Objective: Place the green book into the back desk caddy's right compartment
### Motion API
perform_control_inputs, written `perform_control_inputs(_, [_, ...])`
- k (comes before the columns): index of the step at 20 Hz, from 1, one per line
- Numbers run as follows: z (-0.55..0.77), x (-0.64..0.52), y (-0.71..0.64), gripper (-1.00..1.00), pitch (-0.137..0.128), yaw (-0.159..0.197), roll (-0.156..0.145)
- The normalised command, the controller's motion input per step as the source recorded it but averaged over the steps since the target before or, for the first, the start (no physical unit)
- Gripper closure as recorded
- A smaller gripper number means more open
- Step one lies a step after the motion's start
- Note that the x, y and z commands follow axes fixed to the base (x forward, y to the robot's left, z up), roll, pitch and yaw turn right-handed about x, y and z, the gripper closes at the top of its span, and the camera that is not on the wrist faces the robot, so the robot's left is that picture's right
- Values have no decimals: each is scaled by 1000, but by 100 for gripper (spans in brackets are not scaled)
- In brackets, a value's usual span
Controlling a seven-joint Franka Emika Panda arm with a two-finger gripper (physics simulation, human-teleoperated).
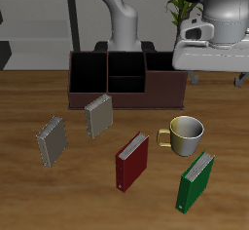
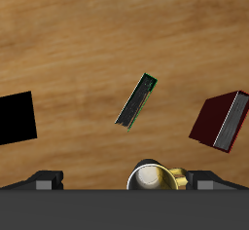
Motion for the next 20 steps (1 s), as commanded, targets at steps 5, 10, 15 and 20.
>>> perform_control_inputs(5, [-70, 313, 104, -100, 10, 19, 32])
perform_control_inputs(10, [-125, 299, 35, -100, 18, -17, 17])
perform_control_inputs(15, [-127, 284, -73, -100, 0, -34, 2])
perform_control_inputs(20, [-183, 232, -147, -100, 12, -57, -22])
